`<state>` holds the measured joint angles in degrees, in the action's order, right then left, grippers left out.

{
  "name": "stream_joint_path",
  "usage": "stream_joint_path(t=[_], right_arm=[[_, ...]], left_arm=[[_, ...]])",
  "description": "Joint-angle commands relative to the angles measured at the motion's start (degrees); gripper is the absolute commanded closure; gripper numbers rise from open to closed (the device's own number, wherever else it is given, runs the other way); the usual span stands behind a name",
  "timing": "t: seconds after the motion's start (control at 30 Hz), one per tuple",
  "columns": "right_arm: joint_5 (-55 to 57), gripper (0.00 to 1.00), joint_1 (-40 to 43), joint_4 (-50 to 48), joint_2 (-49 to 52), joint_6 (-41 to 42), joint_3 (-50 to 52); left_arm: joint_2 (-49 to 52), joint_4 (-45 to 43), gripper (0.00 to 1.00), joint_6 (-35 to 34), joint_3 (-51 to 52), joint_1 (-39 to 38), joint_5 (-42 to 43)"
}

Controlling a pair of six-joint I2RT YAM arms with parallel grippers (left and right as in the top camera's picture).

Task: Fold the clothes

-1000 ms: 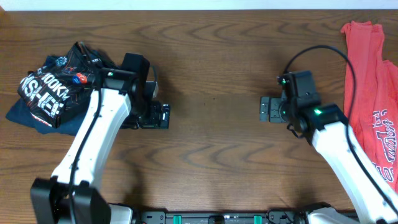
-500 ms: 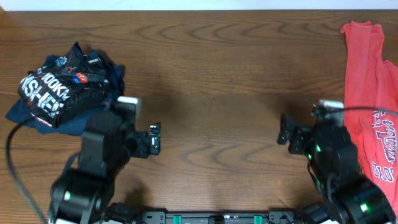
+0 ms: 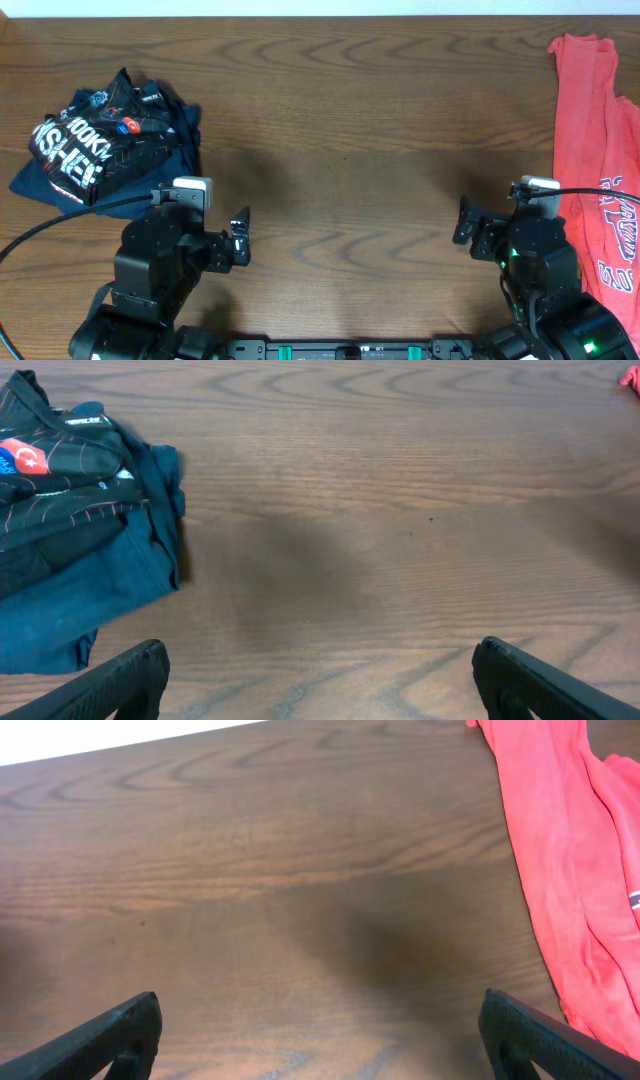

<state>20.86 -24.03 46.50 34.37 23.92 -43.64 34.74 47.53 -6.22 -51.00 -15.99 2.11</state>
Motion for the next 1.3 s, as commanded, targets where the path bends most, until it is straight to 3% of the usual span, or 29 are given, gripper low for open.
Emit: stream_joint_path(t=[0.0, 0.3, 0.6, 0.8, 1.13, 1.27], right_arm=[[1.2, 0.01, -0.6, 0.9, -0.2, 0.9, 0.3], [1.2, 0.01, 0.6, 1.8, -0.7, 0.7, 0.4], [-2.0, 0.01, 11.0, 2.0, -7.9, -1.6, 4.3], [-11.7, 0.01, 15.8, -11.5, -20.4, -13.2, 16.9], [-15.4, 0.01, 18.5, -37.2, -34.0, -14.4, 36.9], [-17.8, 0.01, 18.8, -47.3, -34.1, -19.6, 42.2]], left_arm=[[0.0, 0.0, 0.02, -0.5, 0.2, -0.3, -1.1], [0.0, 0.0, 0.02, -0.5, 0.2, -0.3, -1.1], [0.0, 0.0, 0.02, -0.5, 0.2, -0.3, -1.1], [0.0, 0.0, 0.02, -0.5, 0.2, -0.3, -1.1], [0.0, 0.0, 0.02, -0.5, 0.2, -0.3, -1.1], [0.0, 0.0, 0.02, -0.5, 0.2, -0.3, -1.1]])
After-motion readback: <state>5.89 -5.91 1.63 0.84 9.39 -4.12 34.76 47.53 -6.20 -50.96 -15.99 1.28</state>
